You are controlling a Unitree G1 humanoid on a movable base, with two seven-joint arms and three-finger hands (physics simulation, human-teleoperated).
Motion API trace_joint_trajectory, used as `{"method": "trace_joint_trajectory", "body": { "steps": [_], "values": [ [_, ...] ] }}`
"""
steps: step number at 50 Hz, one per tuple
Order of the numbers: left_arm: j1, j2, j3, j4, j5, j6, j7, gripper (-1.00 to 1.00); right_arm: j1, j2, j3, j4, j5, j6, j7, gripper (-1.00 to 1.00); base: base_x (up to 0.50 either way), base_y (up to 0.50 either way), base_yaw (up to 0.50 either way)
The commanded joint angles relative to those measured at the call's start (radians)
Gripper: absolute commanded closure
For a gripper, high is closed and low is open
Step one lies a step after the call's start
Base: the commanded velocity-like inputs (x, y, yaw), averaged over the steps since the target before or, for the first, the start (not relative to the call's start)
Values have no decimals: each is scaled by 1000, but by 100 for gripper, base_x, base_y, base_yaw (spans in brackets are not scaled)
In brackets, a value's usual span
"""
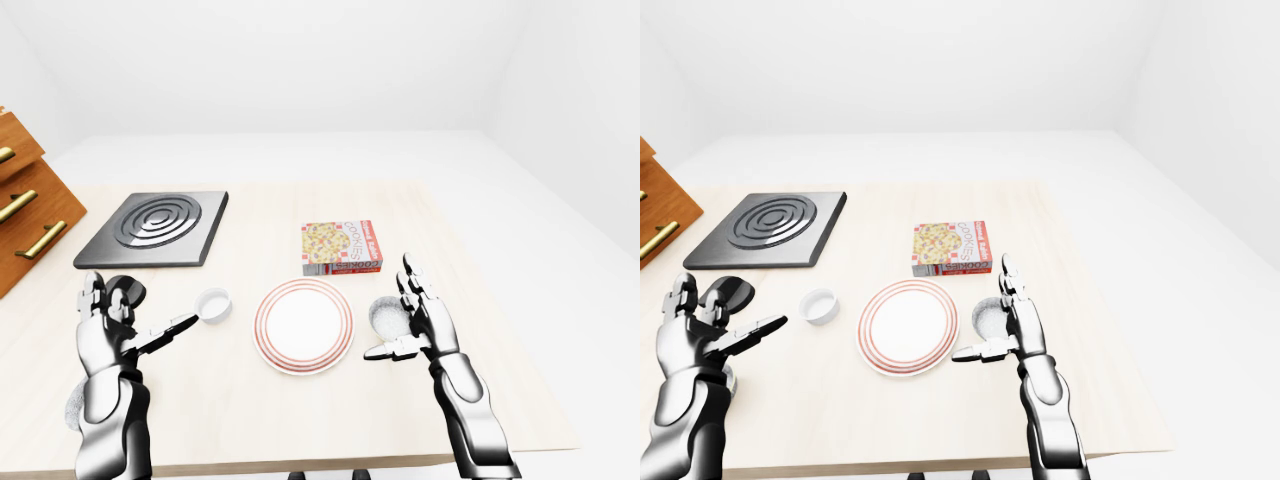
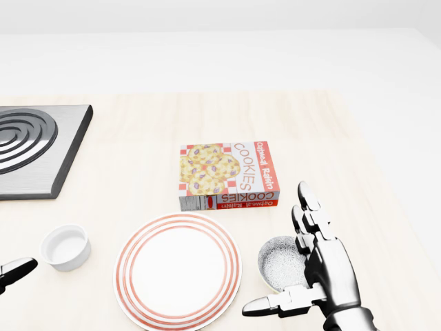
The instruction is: Pick the akita bowl next to the plate and place it on the plate.
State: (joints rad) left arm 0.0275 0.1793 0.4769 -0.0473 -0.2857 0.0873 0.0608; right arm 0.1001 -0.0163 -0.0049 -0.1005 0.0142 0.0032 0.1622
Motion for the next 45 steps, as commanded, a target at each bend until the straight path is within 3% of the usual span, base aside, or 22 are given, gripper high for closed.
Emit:
{"method": "trace_joint_trajectory", "body": {
  "steps": [1,7,12,14,17,18,20,23,27,28,30,31,33,35,36,38,45],
  "values": [
    [0,-3,0,-10,8,0,0,-100,7,-1,2,-9,-2,0,2,-100,0,0,0],
    [-1,-1,-1,-9,7,0,3,-100,16,-7,-23,-140,18,84,-2,-100,0,0,0],
    [-2,2,0,15,7,0,-3,-100,-17,-46,-61,-326,-54,84,-4,-100,0,0,0],
    [-4,2,-1,24,8,0,-4,-100,-36,-60,-112,-489,-29,84,44,-100,0,0,0],
    [-4,3,-1,33,10,0,-4,-100,-68,-81,-157,-559,-89,84,64,-100,0,0,0],
    [-7,3,-2,53,12,-14,-8,-100,-85,-90,-182,-583,-104,84,71,-100,0,0,0],
    [-1,3,-2,16,9,0,1,-100,-131,-126,-246,-669,-122,84,107,-100,0,0,0],
    [-1,2,-1,15,11,0,1,-100,-195,-167,-328,-707,-132,84,120,-100,0,0,0],
    [-4,1,0,33,13,0,-4,-100,-213,-194,-363,-698,-194,84,108,-100,0,0,0],
    [-4,2,-1,37,13,-2,-5,-100,-212,-197,-365,-684,-217,84,92,-100,0,0,0],
    [-8,5,-1,77,11,-36,-13,-100,-199,-201,-370,-641,-275,84,59,-100,0,0,0],
    [-2,5,-4,35,9,-1,-1,-100,-194,-201,-371,-625,-303,84,46,-100,0,0,0],
    [-4,5,-3,43,8,-7,-3,-100,-180,-198,-376,-595,-349,19,24,-100,0,0,0],
    [-5,6,-3,56,9,-18,-5,-100,-155,-194,-379,-569,-402,-90,9,-100,0,0,0],
    [-3,5,-4,41,8,-6,-1,-100,-136,-196,-379,-506,-486,-90,-61,-100,0,0,0],
    [-5,6,-3,57,8,-19,-5,-100,-112,-178,-377,-452,-543,-90,-93,-100,0,0,0],
    [-1,3,-3,22,5,0,3,-100,15,-96,-362,-382,-692,-90,-195,-100,0,0,0]
  ]
}}
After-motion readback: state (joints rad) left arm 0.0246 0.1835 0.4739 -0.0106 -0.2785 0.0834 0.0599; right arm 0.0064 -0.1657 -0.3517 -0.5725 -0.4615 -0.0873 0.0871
